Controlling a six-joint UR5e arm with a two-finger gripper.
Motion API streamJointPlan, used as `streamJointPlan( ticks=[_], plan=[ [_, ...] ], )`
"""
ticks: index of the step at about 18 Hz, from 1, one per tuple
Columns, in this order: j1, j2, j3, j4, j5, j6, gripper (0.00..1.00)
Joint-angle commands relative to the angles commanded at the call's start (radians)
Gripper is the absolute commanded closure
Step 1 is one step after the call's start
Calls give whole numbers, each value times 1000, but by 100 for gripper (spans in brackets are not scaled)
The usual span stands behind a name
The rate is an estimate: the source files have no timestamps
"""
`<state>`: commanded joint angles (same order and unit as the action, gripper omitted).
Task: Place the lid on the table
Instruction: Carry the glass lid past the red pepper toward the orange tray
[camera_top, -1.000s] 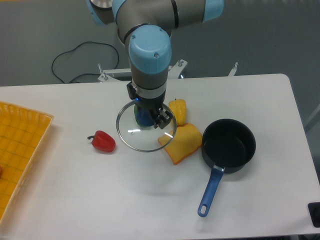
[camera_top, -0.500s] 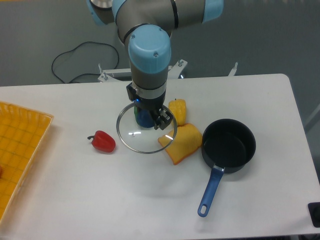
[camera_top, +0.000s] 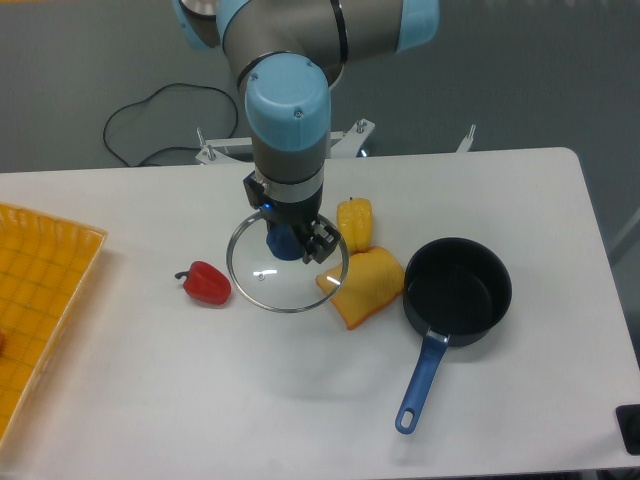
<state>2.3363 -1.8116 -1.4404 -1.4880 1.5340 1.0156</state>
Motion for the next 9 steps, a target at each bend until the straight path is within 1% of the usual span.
streamJointPlan(
  ticks=[2,4,5,7,9],
  plan=[
    [-3,-6,0,8,2,-28,47],
    [-21,-14,0,11,9,-60,47],
    [-29,-15,0,21,17,-77,47],
    [-44,-28,-2,51,25,-118,47],
    [-66,-46,-5,104,25,-205,47]
  ],
)
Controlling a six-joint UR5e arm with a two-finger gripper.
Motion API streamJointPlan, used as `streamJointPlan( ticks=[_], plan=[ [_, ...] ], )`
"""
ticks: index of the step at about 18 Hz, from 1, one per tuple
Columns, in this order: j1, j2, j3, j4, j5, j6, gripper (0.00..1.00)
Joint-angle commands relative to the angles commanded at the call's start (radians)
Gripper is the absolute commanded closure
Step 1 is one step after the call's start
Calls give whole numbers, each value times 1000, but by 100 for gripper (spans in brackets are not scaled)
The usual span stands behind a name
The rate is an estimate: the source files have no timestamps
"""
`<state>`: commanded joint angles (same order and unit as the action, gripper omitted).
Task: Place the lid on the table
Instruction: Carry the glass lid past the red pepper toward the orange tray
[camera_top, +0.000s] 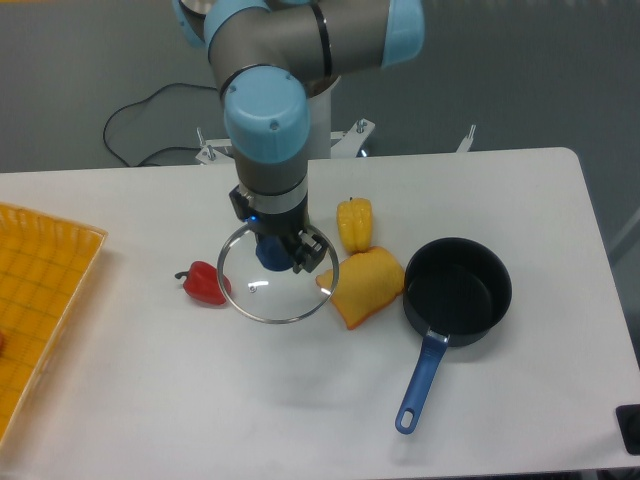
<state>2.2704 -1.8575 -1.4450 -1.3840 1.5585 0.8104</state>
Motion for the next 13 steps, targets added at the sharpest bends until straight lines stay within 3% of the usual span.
streamJointPlan(
  ticks=[3,10,13],
  plan=[
    [-31,-31,-2,83,2,-82,47],
    [-58,-58,-8,94,11,-120,47],
    [-71,-74,-8,135,28,-158,47]
  ],
)
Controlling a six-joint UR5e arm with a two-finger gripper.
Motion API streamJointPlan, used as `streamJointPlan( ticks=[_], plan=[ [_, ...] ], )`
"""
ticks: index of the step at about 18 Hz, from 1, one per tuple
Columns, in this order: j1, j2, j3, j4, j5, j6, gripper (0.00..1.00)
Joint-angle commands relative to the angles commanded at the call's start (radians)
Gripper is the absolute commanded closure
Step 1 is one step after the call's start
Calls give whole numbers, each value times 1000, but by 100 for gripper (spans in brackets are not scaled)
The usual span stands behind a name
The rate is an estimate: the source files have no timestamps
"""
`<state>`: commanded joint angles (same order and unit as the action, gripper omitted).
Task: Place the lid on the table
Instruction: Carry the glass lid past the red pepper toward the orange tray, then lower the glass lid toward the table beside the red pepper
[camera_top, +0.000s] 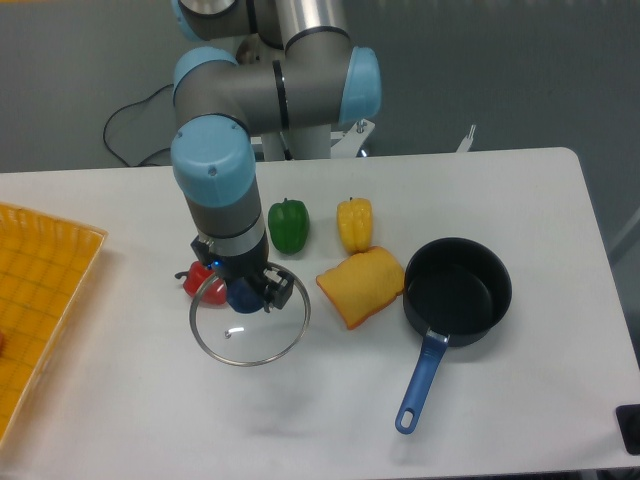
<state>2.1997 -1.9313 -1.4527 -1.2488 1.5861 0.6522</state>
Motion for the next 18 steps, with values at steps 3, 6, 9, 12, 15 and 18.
streamJointPlan(
  ticks=[3,6,9,12,15,18],
  plan=[
    [-18,-20,-2,19,3,-40,47],
    [-34,-38,-3,23,5,-71,47],
    [-40,-54,-3,51,5,-95,47],
    [-70,-83,-3,95,61,-138,47],
    [-86,-103,-3,120,84,-178,47],
    [-89,-118,-3,120,83,-184,47]
  ],
)
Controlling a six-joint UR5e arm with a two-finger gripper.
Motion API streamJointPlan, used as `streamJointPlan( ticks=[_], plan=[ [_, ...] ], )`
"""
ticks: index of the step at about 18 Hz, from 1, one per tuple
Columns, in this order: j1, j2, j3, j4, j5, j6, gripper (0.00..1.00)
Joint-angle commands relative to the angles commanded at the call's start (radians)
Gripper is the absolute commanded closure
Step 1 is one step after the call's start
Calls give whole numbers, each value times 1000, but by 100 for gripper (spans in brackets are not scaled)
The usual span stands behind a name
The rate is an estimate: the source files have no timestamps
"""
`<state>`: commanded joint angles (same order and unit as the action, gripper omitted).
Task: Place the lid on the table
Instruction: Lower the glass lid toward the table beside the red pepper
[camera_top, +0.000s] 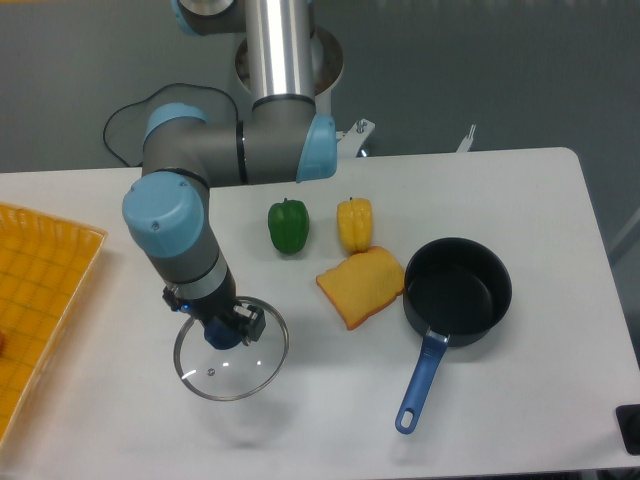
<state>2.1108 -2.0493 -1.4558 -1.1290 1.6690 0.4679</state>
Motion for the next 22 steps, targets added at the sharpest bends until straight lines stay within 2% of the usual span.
streamJointPlan(
  ticks=[13,22],
  plan=[
    [-26,-37,-40,-8,-11,-8,47],
    [-35,-61,-41,-8,-12,-9,47]
  ],
)
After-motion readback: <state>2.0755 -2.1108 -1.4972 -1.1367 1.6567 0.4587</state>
